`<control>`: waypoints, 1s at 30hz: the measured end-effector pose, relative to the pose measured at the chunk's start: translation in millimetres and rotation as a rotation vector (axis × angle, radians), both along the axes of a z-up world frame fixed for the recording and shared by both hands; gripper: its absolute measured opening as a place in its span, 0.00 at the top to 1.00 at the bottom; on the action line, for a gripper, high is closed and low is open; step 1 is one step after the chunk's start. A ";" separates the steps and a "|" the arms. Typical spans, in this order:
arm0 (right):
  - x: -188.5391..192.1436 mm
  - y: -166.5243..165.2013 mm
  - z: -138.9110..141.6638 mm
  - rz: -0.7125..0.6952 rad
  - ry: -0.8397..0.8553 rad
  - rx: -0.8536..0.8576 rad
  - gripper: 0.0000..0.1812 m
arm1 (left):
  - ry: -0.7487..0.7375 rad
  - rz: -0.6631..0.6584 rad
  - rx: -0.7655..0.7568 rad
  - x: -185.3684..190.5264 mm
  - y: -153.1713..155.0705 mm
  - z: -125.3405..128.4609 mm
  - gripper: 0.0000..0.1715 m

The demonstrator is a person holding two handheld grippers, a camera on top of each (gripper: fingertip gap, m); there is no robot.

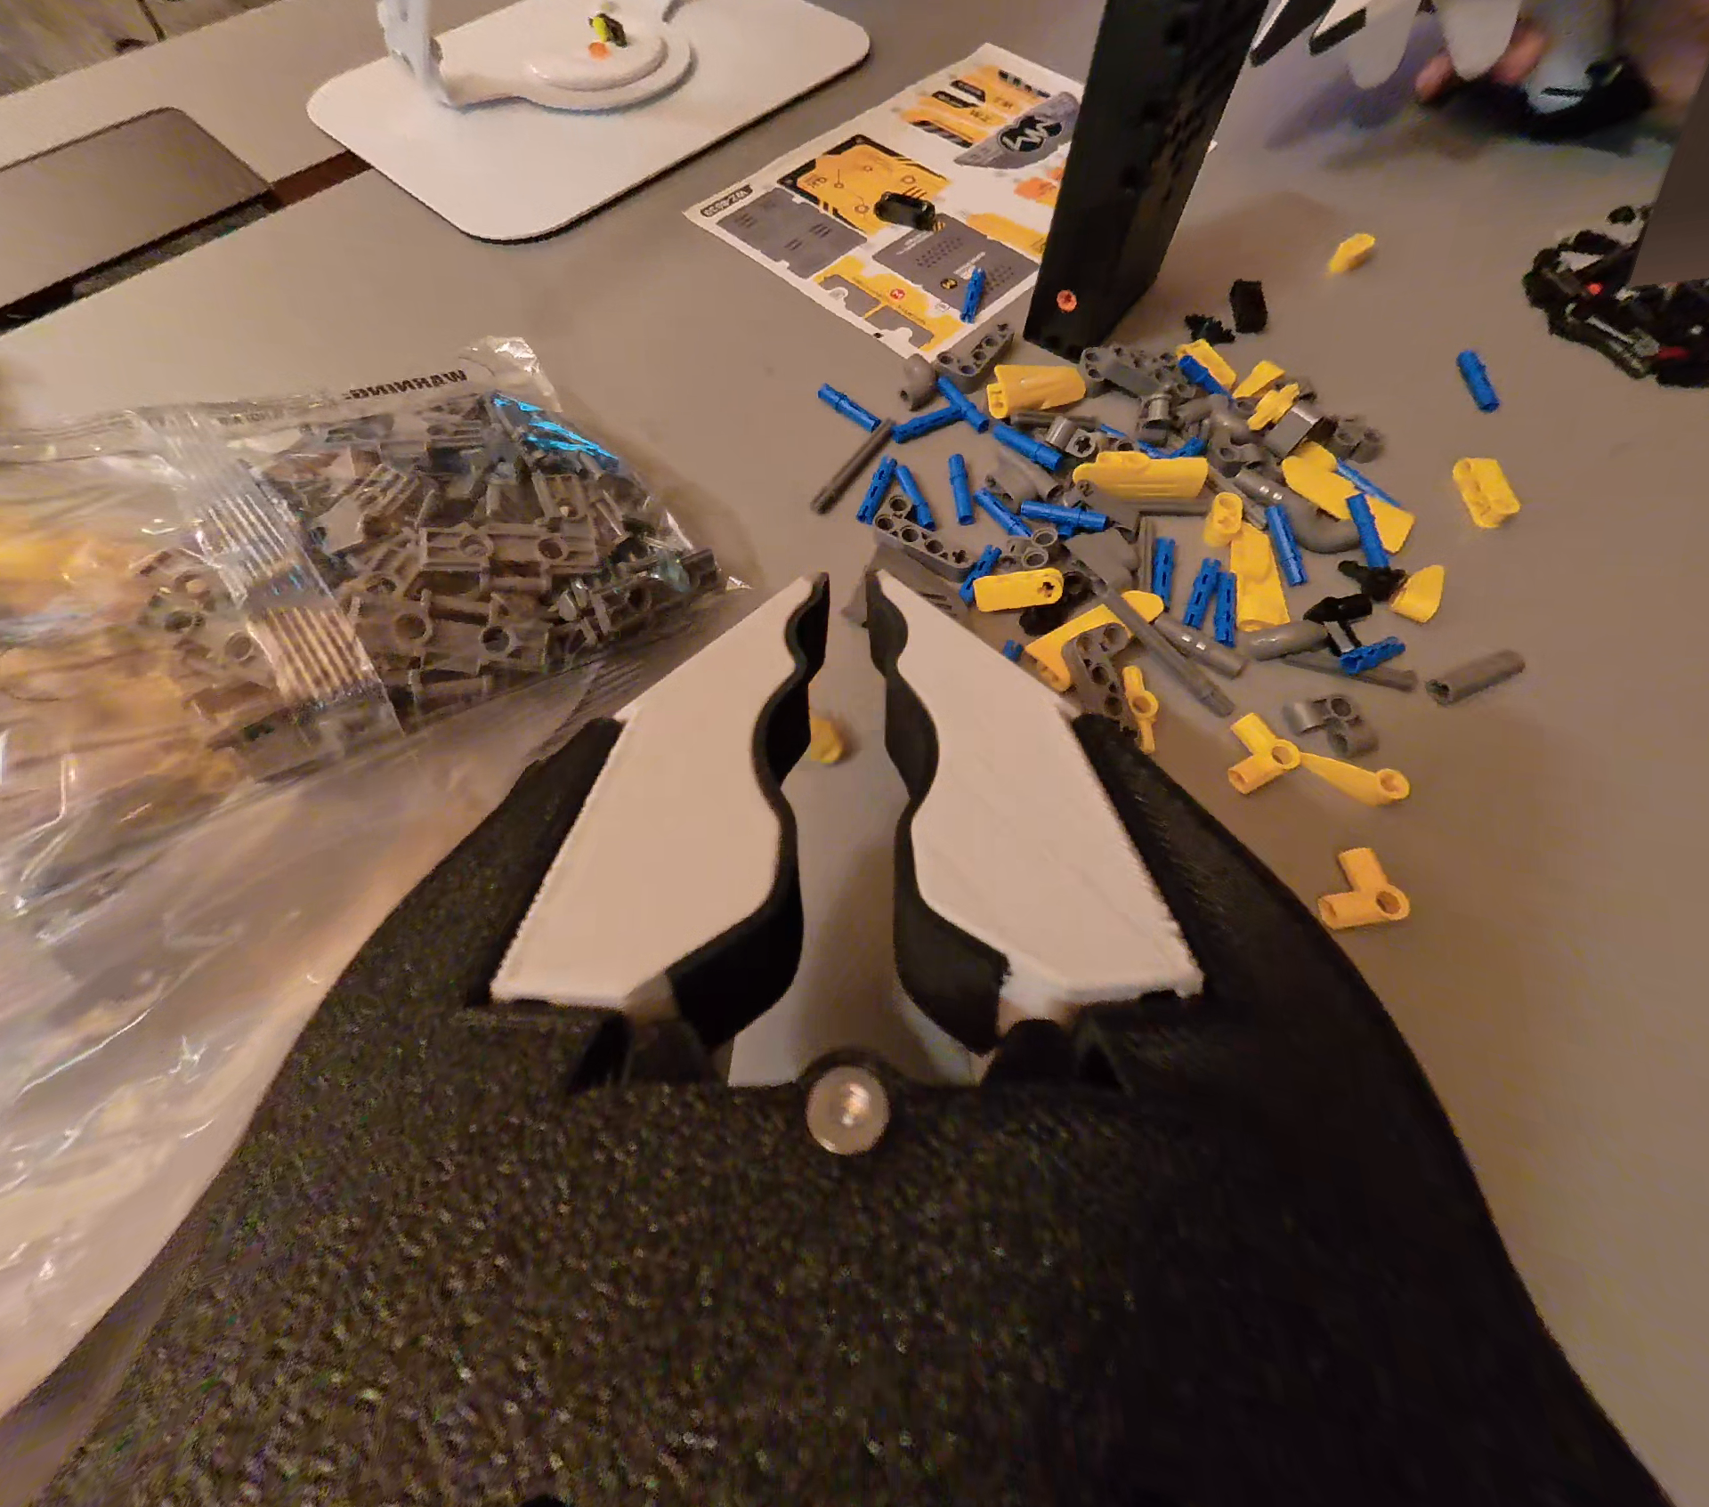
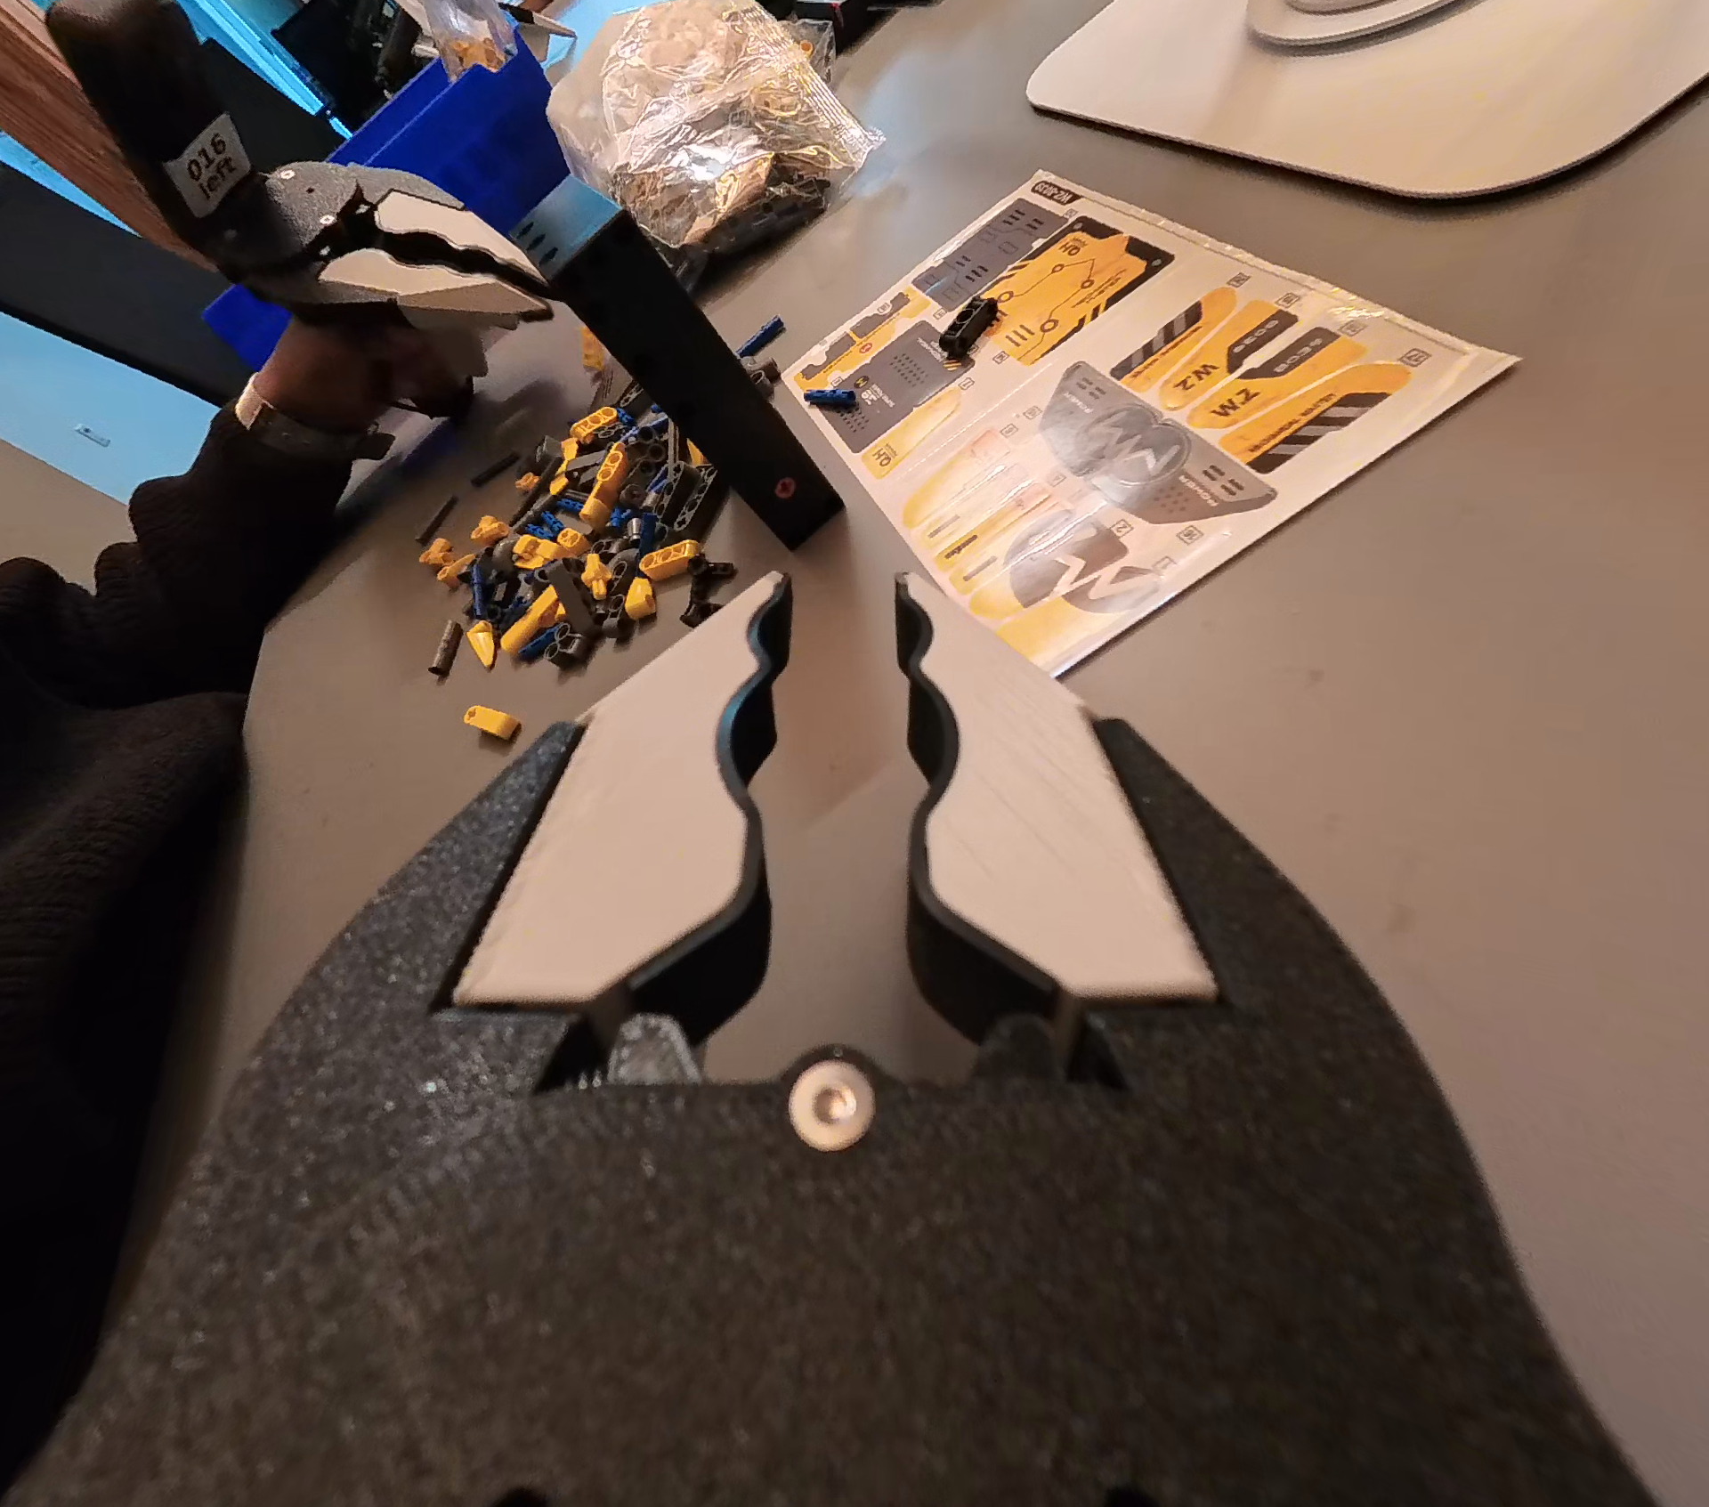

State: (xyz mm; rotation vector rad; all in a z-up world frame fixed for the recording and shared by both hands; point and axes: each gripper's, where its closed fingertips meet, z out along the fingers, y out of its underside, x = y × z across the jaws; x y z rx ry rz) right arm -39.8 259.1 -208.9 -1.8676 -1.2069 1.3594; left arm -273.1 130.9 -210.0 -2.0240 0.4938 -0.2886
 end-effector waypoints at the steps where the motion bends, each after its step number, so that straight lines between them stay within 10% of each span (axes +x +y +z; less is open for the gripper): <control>1: 0.0 0.1 0.0 0.000 0.001 -0.001 0.88 | 0.003 -0.007 -0.004 1.1 -0.4 -0.9 0.96; 21: -0.4 -1.3 -0.3 0.003 -0.002 -0.007 0.88 | 0.099 -0.054 -0.047 10.9 -2.8 -14.8 0.96; 30: -0.3 -1.2 -0.2 0.003 -0.001 -0.007 0.88 | -0.073 0.168 0.072 -28.4 6.9 15.6 0.91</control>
